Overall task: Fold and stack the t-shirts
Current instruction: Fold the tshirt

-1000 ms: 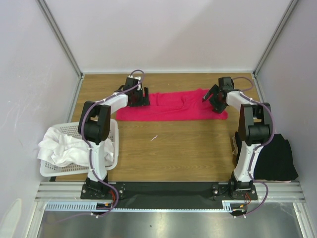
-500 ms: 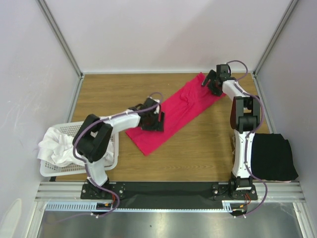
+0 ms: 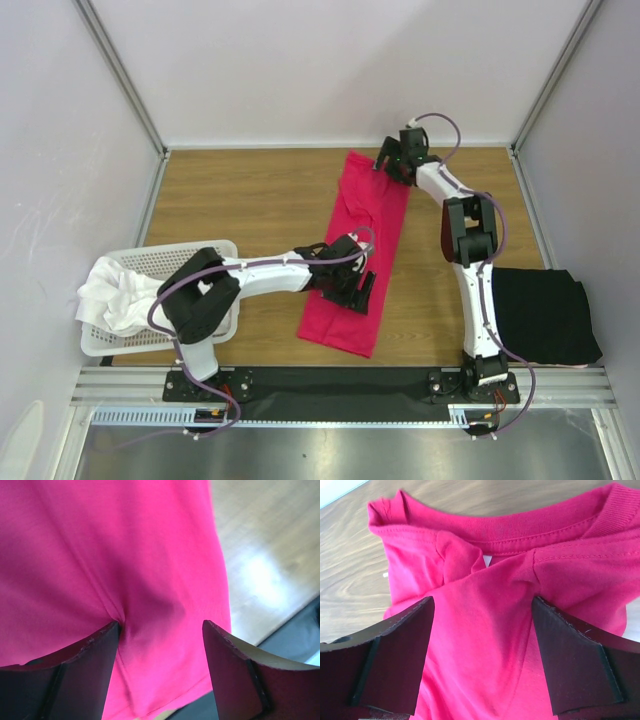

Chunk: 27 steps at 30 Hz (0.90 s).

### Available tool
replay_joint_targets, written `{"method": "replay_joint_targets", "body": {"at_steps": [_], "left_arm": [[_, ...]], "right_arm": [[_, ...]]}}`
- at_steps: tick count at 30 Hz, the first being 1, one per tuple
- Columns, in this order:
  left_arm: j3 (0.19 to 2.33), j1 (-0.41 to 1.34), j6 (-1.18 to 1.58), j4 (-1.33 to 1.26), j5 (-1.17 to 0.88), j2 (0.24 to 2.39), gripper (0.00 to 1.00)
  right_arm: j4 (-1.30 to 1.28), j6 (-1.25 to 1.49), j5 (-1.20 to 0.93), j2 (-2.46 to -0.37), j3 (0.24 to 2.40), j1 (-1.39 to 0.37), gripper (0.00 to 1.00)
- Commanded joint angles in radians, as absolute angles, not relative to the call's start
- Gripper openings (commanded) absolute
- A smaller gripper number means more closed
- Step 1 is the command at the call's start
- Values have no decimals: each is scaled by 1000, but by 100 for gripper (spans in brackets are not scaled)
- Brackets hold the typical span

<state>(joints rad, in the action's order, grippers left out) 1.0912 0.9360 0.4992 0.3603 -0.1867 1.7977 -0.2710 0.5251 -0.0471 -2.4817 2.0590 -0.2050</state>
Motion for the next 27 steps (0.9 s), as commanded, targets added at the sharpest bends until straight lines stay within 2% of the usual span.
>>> {"method": "replay_joint_targets", "body": {"at_steps": [1,12,18,20,23,27], "left_arm": [[1043,999,531,423,-305,1874,74],[1087,1034,511,403,-267,1875,73],[1158,971,479,511,-190,1740,76],[1151,945,486,506,-178,1640,78],[1105,902,506,468,-120,1521,78],[935,870,635,324,-65,1418,69]], "right_arm": [[-336,511,-83,-2594,2104,-276,84],[-396,506,-152,-2661,2316,-333,83],[-456,466,-245,-2531,2396,-330,87],[-471,443,-253,-2441,2390,-327,90],[-474,431,-271,-2321,2312,-318,90],[-416,422,-278,-2208,2093,-328,89]]}}
